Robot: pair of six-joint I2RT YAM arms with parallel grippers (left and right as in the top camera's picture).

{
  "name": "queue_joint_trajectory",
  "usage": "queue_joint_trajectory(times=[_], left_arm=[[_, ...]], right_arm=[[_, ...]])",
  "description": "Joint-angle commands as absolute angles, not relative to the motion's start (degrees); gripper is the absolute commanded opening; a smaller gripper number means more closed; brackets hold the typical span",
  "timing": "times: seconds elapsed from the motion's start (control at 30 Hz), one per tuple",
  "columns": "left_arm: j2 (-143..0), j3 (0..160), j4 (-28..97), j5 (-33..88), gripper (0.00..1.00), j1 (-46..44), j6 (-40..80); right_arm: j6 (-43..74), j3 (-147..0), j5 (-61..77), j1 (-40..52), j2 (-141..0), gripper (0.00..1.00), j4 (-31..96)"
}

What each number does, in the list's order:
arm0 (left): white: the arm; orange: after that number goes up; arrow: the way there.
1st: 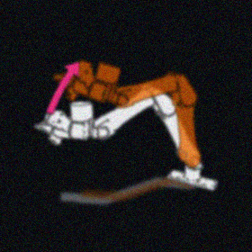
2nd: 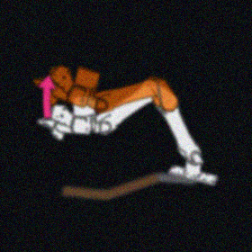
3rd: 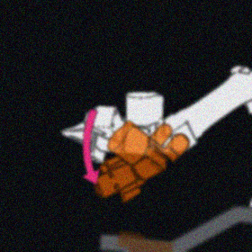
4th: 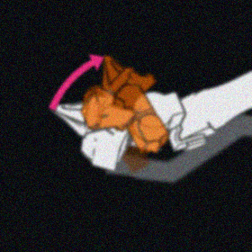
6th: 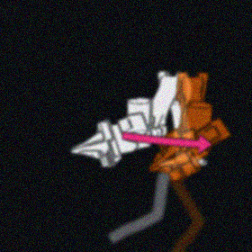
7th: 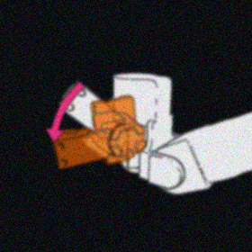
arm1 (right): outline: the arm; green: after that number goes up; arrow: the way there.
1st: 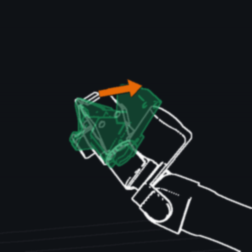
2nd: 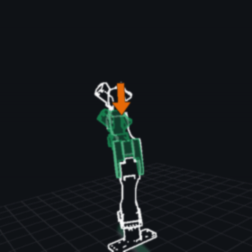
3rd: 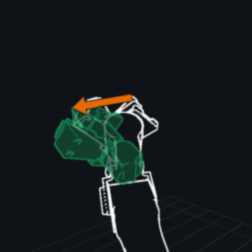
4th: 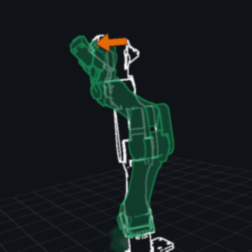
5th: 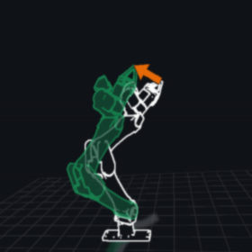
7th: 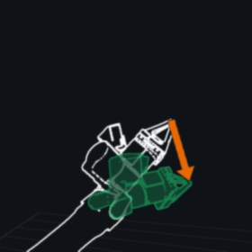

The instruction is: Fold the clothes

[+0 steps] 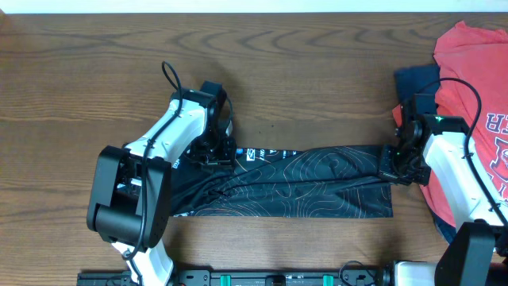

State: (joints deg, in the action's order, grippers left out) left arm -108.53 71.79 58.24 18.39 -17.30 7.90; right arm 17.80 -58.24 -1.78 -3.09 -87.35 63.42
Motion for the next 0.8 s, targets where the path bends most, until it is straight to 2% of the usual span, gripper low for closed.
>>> queue_joint_trajectory(times=[0.0, 0.5, 0.77], left_arm=[[-107.4, 71.4, 56.5, 16.6, 0.55, -17.1, 10.0], [-105.4, 71.5, 53.1, 16.2, 0.56, -17.0, 11.2], [-102.7, 71.5, 51.7, 15.3, 0.59, -17.0, 11.2]], right_arm=[[18.2, -57.0, 2.4, -3.7, -87.3, 0.01, 63.3], [20.0, -46.4, 3.2, -2.5, -87.3, 0.01, 59.0], [25.9, -45.1, -1.2, -2.5, -87.3, 0.01, 57.3]])
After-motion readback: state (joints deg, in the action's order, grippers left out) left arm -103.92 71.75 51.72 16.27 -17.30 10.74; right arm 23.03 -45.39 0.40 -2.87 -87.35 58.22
